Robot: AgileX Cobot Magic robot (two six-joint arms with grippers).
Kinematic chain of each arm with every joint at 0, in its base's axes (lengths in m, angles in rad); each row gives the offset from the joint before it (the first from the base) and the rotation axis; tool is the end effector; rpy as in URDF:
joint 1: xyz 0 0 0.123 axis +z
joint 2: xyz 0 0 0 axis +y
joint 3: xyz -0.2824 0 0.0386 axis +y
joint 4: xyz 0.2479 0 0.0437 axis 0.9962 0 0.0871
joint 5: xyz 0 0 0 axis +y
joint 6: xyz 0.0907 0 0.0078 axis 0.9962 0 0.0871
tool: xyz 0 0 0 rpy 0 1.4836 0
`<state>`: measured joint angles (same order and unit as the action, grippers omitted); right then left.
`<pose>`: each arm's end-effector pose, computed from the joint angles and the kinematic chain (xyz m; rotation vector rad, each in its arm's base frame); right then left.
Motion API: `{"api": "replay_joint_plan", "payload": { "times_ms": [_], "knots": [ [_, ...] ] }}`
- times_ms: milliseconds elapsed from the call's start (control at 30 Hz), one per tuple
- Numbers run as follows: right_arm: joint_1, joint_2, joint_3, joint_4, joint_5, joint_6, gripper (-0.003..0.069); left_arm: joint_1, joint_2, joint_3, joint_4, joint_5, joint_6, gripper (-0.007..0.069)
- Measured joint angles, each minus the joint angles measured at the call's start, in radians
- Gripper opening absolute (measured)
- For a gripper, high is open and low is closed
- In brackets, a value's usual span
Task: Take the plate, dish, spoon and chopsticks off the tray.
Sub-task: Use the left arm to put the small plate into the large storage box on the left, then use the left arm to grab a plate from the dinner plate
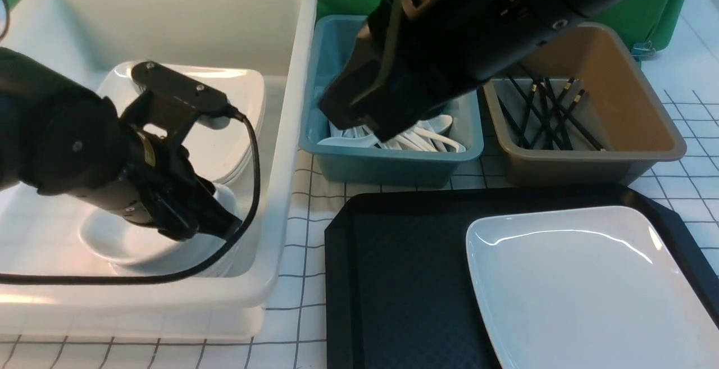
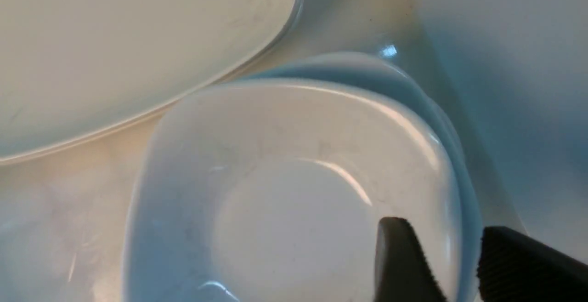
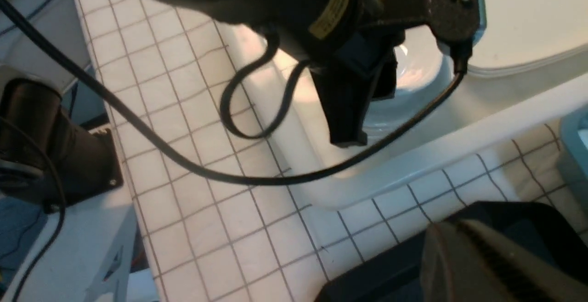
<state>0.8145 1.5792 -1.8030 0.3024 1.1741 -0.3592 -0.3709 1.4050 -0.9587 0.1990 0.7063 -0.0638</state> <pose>0.2089 0.2579 0.4371 -1.3490 2.0595 0.5944 0.2636 -0.0900 0.2617 0.5517 2.5548 0.0698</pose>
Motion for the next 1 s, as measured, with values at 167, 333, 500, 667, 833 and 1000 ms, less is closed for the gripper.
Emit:
{"api": "replay_joint_plan", "payload": {
  "times_ms": [167, 333, 500, 667, 833, 1000],
  "knots": [
    [-0.015, -0.037, 0.000, -0.179, 0.037, 0.044, 0.0006, 0.001, -0.038, -0.052, -0.132, 0.012, 0.009, 0.0484],
    [-0.134, -0.140, 0.010, -0.248, 0.039, 0.068, 0.0008, -0.037, -0.069, -0.142, -0.351, 0.001, 0.084, 0.0458],
    [-0.372, -0.272, 0.122, -0.262, 0.040, 0.070, 0.0006, -0.212, -0.009, -0.270, -0.469, -0.010, 0.109, 0.0117],
    [-0.566, -0.379, 0.311, -0.265, 0.041, 0.070, 0.0006, -0.337, 0.141, -0.407, -0.498, 0.022, 0.094, 0.0013],
    [-0.699, -0.568, 0.595, -0.242, 0.029, 0.069, 0.0005, -0.373, 0.401, -0.612, -0.538, 0.096, 0.083, 0.0041],
    [-0.713, -0.698, 0.756, -0.196, 0.001, 0.068, 0.0005, -0.373, 0.600, -0.763, -0.510, 0.151, 0.082, 0.0197]
  ]
}}
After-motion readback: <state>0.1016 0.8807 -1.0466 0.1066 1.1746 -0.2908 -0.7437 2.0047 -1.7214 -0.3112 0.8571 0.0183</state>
